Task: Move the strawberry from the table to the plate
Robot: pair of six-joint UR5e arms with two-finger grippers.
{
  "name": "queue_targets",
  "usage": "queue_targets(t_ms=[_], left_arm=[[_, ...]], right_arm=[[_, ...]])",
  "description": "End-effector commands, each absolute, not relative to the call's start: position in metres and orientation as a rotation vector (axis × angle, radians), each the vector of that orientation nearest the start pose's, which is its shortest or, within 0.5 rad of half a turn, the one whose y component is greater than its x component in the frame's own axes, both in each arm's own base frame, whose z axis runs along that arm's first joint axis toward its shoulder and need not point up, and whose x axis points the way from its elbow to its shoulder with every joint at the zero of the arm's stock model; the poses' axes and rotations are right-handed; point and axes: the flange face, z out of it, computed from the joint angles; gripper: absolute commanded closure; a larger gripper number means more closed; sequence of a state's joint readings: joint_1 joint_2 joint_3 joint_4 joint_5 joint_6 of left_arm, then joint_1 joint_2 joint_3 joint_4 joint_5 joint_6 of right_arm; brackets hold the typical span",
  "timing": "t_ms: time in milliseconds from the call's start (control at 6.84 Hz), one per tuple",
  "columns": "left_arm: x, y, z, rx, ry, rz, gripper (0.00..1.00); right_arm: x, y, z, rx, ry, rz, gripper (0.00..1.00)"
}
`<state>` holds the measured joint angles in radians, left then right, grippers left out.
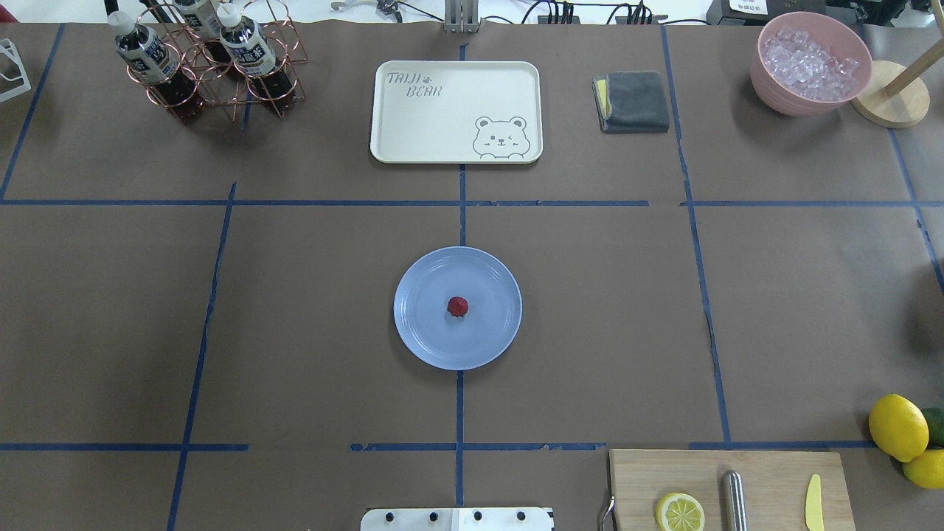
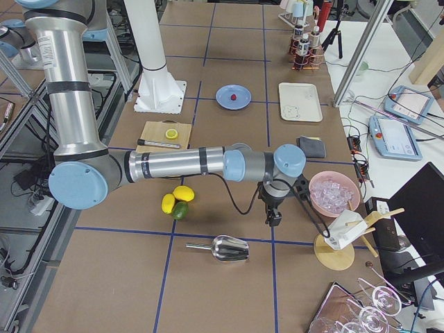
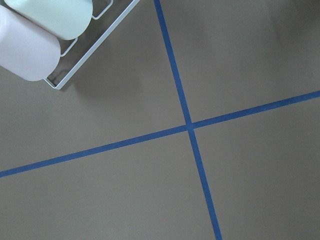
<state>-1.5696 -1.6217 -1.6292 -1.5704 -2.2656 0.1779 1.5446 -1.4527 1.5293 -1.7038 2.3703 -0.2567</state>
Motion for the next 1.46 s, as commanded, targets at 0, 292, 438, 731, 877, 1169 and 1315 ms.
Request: queue_targets(t_ms=[0, 292, 438, 731, 877, 1169, 1315], left_arm=[[-0.070, -0.517, 0.610, 0.165, 0.684, 0.208, 0.00], [-0.069, -0.517, 0.614, 0.157, 0.684, 0.207, 0.00], [-0.069, -0.509, 0.621, 0.145, 0.686, 0.203, 0.00], [-0.069, -0.506, 0.625, 0.136, 0.686, 0.199, 0.00], [-0.069, -0.507, 0.625, 0.135, 0.687, 0.199, 0.00], [-0.068, -0.505, 0.628, 0.129, 0.687, 0.197, 0.00], [-0.068, -0.505, 0.628, 0.128, 0.687, 0.194, 0.00]], right_arm=[[0.085, -0.525, 0.658, 0.033, -0.811, -0.198, 0.00], [0.093, -0.514, 0.664, 0.043, -0.807, -0.191, 0.00], [0.096, -0.508, 0.671, 0.040, -0.805, -0.174, 0.00], [0.099, -0.495, 0.684, 0.019, -0.808, -0.157, 0.00], [0.100, -0.496, 0.682, 0.024, -0.807, -0.156, 0.00], [0.100, -0.498, 0.681, 0.027, -0.808, -0.157, 0.00], [0.100, -0.498, 0.681, 0.026, -0.808, -0.156, 0.00]])
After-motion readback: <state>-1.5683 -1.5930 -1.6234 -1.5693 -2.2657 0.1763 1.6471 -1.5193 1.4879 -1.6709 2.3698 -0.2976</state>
